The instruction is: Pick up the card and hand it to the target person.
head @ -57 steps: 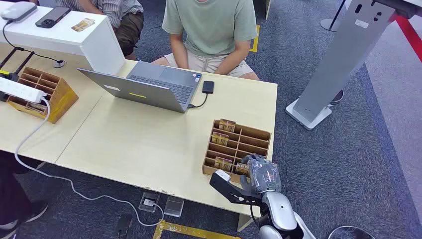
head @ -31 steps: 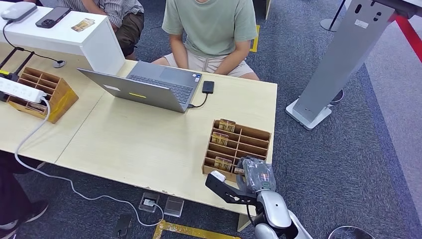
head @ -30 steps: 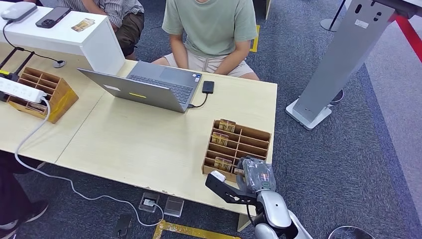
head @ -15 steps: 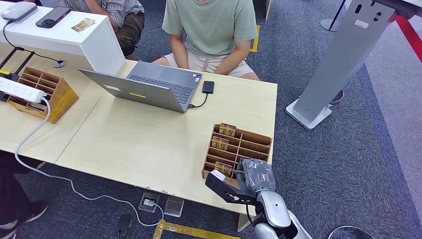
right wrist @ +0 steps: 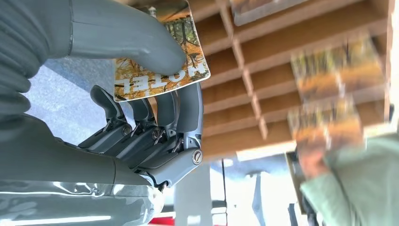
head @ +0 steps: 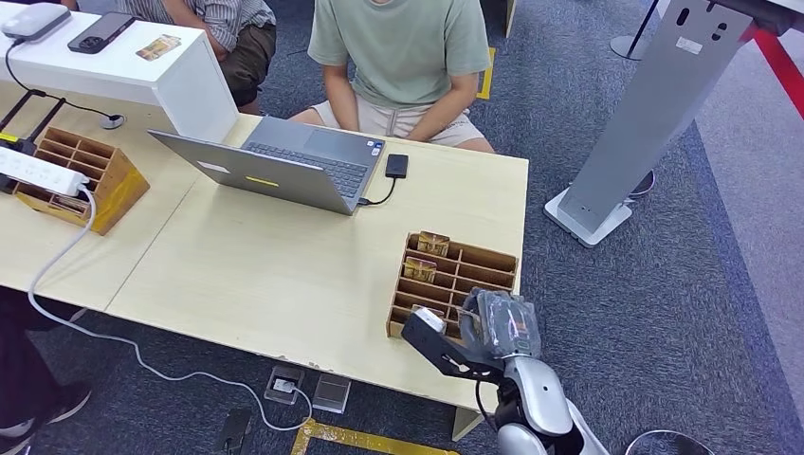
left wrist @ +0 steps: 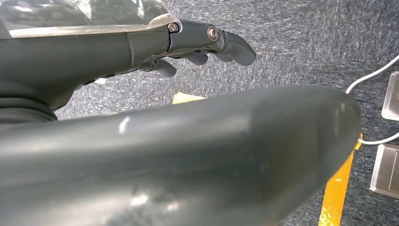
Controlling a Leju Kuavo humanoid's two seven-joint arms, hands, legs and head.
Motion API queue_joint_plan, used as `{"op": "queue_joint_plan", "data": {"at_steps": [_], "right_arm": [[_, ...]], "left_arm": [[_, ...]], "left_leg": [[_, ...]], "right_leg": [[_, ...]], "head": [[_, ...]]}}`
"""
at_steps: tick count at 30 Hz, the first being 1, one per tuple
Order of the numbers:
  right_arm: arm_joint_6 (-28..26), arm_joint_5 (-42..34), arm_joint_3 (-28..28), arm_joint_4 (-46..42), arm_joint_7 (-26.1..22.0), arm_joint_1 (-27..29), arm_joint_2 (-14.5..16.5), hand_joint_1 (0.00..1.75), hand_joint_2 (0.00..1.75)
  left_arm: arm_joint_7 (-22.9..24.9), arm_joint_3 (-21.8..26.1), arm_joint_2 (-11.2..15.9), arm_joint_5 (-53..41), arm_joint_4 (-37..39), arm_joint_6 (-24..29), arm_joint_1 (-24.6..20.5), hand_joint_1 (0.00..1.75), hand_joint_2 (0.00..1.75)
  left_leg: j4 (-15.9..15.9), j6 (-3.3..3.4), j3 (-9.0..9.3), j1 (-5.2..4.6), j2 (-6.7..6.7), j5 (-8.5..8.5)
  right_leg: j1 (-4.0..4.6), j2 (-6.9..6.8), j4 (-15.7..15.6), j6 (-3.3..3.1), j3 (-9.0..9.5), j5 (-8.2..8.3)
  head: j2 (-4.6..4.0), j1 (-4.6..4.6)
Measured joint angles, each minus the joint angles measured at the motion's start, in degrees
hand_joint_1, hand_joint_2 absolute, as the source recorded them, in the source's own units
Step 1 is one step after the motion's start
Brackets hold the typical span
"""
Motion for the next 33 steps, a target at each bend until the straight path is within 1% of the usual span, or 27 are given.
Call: {"op": "queue_joint_plan", "data": {"at_steps": [3,10,12,15,20,24,28,30,33], "right_arm": [[-0.2,0.5,-1.9,-2.0,0.0,0.0,-0.6,1.49,1.75],[-1.7,1.6,-5.9,-5.2,0.2,-0.7,-1.5,1.47,1.75],[-2.1,1.7,-6.5,-5.4,-0.1,-1.2,-1.5,1.46,1.75],[-3.0,1.9,-7.4,-3.4,-1.0,-3.5,-0.9,1.47,1.75],[-5.8,1.3,-8.0,4.4,-3.5,-8.2,1.5,1.45,1.75],[-8.4,0.5,-8.1,14.0,-5.4,-13.9,4.2,1.47,1.75],[-11.7,0.3,-8.2,22.8,-7.4,-19.0,6.3,1.46,1.75],[-13.4,0.3,-8.4,26.0,-8.9,-20.8,7.3,1.44,1.75],[-15.3,0.7,-8.5,29.2,-10.4,-22.9,8.6,1.35,1.75]], "left_arm": [[-0.1,0.0,0.1,-0.2,0.0,-0.2,0.0,0.0,0.0],[0.0,-0.2,0.3,-0.8,0.0,-0.8,0.0,0.0,0.0],[0.0,-0.2,0.3,-0.9,0.0,-0.9,0.0,0.0,0.0],[-0.1,-0.2,0.3,-1.2,0.0,-1.2,0.1,0.0,0.0],[-0.6,-0.2,0.3,-1.7,0.0,-1.4,0.1,0.0,0.0],[-0.8,-0.6,0.4,-2.3,0.0,-1.9,0.1,0.0,0.0],[-0.9,-1.2,0.7,-3.2,0.0,-2.7,0.1,0.0,0.0],[-1.0,-1.4,0.8,-3.4,0.1,-2.9,0.1,0.0,0.0],[-1.2,-1.7,0.8,-3.9,0.0,-3.2,0.1,0.0,0.0]], "left_leg": [[0.0,-0.01,-0.02,0.0,0.0,0.0],[0.0,-0.02,0.0,0.02,0.03,-0.01],[0.0,-0.01,0.03,0.01,0.04,0.0],[0.0,-0.01,0.04,0.01,0.09,0.0],[0.0,-0.03,0.06,0.01,0.26,0.0],[-0.1,-0.03,0.14,0.01,0.35,0.03],[-0.1,-0.03,0.18,0.01,0.48,0.04],[-0.1,-0.03,0.19,0.02,0.48,0.03],[-0.1,-0.05,0.17,0.03,0.43,0.0]], "right_leg": [[0.0,-0.02,0.0,0.0,-0.02,0.0],[0.01,0.0,0.0,0.0,-0.01,0.0],[0.01,0.02,0.0,0.0,0.01,0.01],[0.01,0.08,0.0,0.0,0.01,0.03],[0.01,0.24,0.0,-0.01,-0.02,0.08],[0.01,0.34,-0.1,-0.03,0.03,0.13],[0.01,0.49,-0.1,-0.04,0.03,0.18],[0.01,0.48,-0.1,-0.03,0.05,0.17],[0.03,0.41,-0.1,-0.03,0.07,0.13]], "head": [[0.0,0.0],[0.0,0.0],[0.0,0.0],[0.0,0.0],[0.0,0.0],[0.0,0.0],[0.0,0.0],[0.0,0.0],[0.0,0.0]]}}
